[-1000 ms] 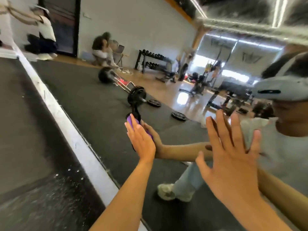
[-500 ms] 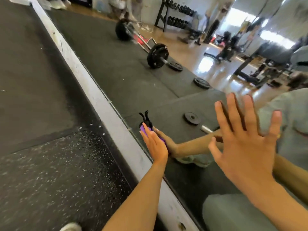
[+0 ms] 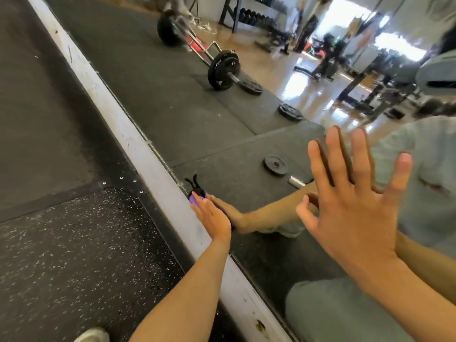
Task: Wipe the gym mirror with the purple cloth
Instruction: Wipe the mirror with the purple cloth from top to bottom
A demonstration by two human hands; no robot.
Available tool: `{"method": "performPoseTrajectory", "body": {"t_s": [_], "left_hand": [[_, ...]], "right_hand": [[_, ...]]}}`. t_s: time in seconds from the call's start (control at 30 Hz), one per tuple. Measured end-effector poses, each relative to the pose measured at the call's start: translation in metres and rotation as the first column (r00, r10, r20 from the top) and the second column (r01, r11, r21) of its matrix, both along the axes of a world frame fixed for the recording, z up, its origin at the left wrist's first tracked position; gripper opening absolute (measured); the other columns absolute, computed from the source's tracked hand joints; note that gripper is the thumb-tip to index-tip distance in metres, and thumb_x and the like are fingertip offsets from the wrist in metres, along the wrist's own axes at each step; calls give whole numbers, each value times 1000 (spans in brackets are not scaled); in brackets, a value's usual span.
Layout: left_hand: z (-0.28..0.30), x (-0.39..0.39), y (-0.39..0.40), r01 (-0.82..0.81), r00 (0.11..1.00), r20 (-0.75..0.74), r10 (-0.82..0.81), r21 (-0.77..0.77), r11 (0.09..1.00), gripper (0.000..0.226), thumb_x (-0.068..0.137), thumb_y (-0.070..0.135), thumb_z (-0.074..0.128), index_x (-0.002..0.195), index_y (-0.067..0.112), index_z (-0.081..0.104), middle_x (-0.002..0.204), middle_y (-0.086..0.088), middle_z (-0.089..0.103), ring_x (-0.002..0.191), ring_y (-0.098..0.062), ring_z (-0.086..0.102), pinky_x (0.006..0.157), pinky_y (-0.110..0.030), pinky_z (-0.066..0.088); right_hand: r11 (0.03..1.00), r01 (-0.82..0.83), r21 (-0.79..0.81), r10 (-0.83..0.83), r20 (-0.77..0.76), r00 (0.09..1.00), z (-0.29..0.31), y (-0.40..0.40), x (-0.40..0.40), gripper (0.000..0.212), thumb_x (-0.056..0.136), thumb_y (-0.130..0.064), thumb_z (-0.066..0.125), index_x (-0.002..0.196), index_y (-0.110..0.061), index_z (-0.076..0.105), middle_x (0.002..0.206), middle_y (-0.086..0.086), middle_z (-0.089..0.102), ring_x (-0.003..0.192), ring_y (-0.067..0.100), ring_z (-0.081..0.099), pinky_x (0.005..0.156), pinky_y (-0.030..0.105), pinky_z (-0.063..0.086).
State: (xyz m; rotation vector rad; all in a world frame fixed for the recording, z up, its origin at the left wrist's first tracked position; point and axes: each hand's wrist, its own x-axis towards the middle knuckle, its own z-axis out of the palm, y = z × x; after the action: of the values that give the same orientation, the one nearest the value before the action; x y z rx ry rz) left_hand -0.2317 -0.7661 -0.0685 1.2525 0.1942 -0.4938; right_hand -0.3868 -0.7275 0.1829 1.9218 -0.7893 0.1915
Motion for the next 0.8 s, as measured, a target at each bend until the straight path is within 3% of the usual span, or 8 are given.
{"method": "performPoseTrajectory", "body": {"t_s": [0.13, 0.23, 0.3, 0.37, 0.47, 0.53, 0.67, 0.8], "left_hand": [[54, 7, -3, -16, 990, 138, 28, -88, 996, 55, 113, 49, 23, 166, 34, 22, 176, 3, 12, 159, -16, 22, 127, -32, 22], [116, 22, -8, 26, 916, 400, 26, -125, 992, 55, 113, 44, 23, 167, 32, 23, 176, 1, 9, 160, -12, 10, 126, -28, 13], [165, 22, -11, 81, 776, 630, 14, -122, 989, 54, 114, 34, 22, 168, 25, 22, 176, -3, 10, 162, -12, 0, 128, -27, 1], [205, 17, -8, 141, 570, 820, 46, -154, 978, 54, 114, 27, 24, 167, 16, 24, 174, -2, 14, 162, -11, -4, 131, -33, -2], [220, 17, -11, 200, 415, 906, 85, -182, 963, 52, 113, 23, 27, 164, 12, 31, 173, -6, 22, 161, -8, -3, 132, -40, 2], [204, 25, -17, 159, 480, 871, 100, -199, 967, 52, 114, 26, 24, 165, 17, 30, 173, -7, 23, 162, -8, 0, 132, -38, 2], [158, 47, -22, 61, 784, 618, 62, -176, 983, 55, 112, 35, 19, 166, 29, 28, 175, 2, 17, 162, -11, 7, 132, -45, 4], [114, 45, -21, 0, 927, 368, 72, -191, 982, 58, 103, 61, 17, 159, 52, 31, 172, 10, 26, 159, -12, 23, 129, -50, 20]], "right_hand": [[1000, -13, -21, 13, -7, 1000, 0, -1, 0, 90, 97, -51, 41, 166, -15, -4, 173, 12, -12, 159, 35, -13, 117, 65, -23], [999, -24, -32, 24, -14, 1000, -1, 0, 1, 91, 96, -52, 40, 166, -14, -4, 173, 14, -12, 159, 36, -13, 117, 65, -22], [999, -20, -28, 20, -2, 1000, -1, 0, 1, 89, 97, -49, 40, 166, -14, -4, 173, 13, -12, 159, 35, -13, 118, 65, -21], [999, -16, -39, 17, 8, 1000, -1, -1, -1, 82, 102, -45, 36, 166, -14, -3, 173, 14, -11, 159, 35, -13, 119, 65, -20], [997, 1, -74, -1, -8, 1000, -1, -2, 0, 79, 101, -50, 26, 167, -14, 0, 174, 15, -8, 160, 35, -9, 121, 66, -16], [995, 9, -97, -10, -12, 1000, -3, -2, 1, 79, 101, -52, 25, 167, -14, 4, 174, 15, -5, 160, 35, -5, 121, 67, -11], [995, 15, -101, -17, -18, 1000, -1, -2, 0, 80, 100, -53, 28, 167, -15, 6, 174, 14, -4, 161, 35, -3, 121, 67, -10], [993, 4, -120, -4, -2, 1000, -3, -3, 2, 79, 100, -51, 29, 167, -15, 7, 174, 14, -1, 161, 36, 2, 122, 67, -11]]}}
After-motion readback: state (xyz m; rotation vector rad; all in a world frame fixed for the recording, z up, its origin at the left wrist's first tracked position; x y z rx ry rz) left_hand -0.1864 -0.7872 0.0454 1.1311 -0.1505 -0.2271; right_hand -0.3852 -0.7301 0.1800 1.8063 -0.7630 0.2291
